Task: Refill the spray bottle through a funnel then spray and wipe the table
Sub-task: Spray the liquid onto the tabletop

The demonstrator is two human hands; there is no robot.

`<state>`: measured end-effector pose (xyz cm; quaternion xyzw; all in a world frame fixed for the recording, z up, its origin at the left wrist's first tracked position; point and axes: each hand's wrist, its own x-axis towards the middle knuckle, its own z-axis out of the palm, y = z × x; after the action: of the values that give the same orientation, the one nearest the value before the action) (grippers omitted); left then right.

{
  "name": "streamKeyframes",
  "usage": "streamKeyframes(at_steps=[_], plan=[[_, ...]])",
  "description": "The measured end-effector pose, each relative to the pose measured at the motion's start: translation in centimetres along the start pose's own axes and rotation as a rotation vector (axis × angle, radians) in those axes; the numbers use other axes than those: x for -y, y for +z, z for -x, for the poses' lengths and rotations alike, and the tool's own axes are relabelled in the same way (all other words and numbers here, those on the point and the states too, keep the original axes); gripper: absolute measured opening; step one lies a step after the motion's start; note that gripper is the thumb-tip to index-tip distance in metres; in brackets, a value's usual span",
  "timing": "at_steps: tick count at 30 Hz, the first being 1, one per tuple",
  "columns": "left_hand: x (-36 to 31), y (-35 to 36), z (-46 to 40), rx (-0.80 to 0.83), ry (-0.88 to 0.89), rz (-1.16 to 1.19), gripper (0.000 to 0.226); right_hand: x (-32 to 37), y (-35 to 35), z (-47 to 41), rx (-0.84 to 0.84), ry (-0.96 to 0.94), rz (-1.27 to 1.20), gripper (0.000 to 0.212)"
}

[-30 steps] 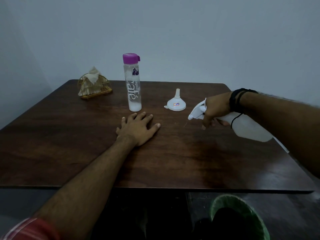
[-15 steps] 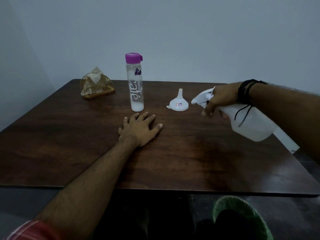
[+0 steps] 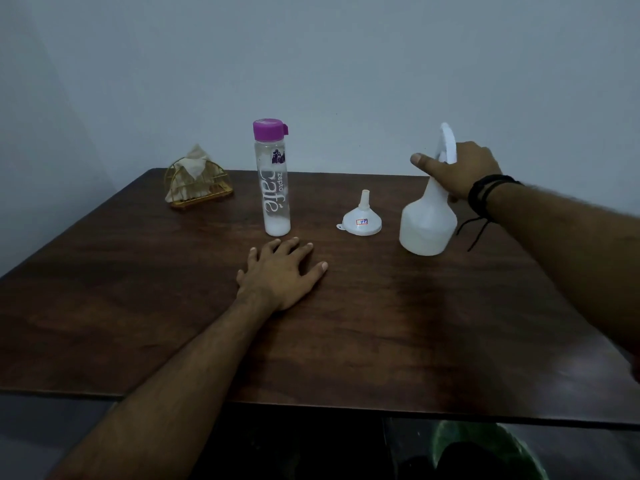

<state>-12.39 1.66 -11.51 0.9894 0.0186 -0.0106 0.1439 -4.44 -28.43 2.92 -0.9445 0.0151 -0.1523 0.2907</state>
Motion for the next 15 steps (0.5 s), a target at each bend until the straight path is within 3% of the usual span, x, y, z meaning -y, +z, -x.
streamKeyframes(at_steps=[5, 9, 15], plan=[[-0.1, 0.1, 0.1, -0.014, 0.006, 0.0, 0.086, -0.6, 1.5, -1.8, -0.103, -0.006, -0.06, 0.055], [0.1, 0.3, 0.1, -0.018, -0.005, 0.018, 0.086, -1.5, 1.9, -3.2, -0.066, 0.053, -0.126, 0.049], [-0.2, -0.1, 0.4, -0.019, 0.005, 0.018, 0.08, -3.2, 3.8, -2.2, 0.009, 0.056, -0.279, 0.067]])
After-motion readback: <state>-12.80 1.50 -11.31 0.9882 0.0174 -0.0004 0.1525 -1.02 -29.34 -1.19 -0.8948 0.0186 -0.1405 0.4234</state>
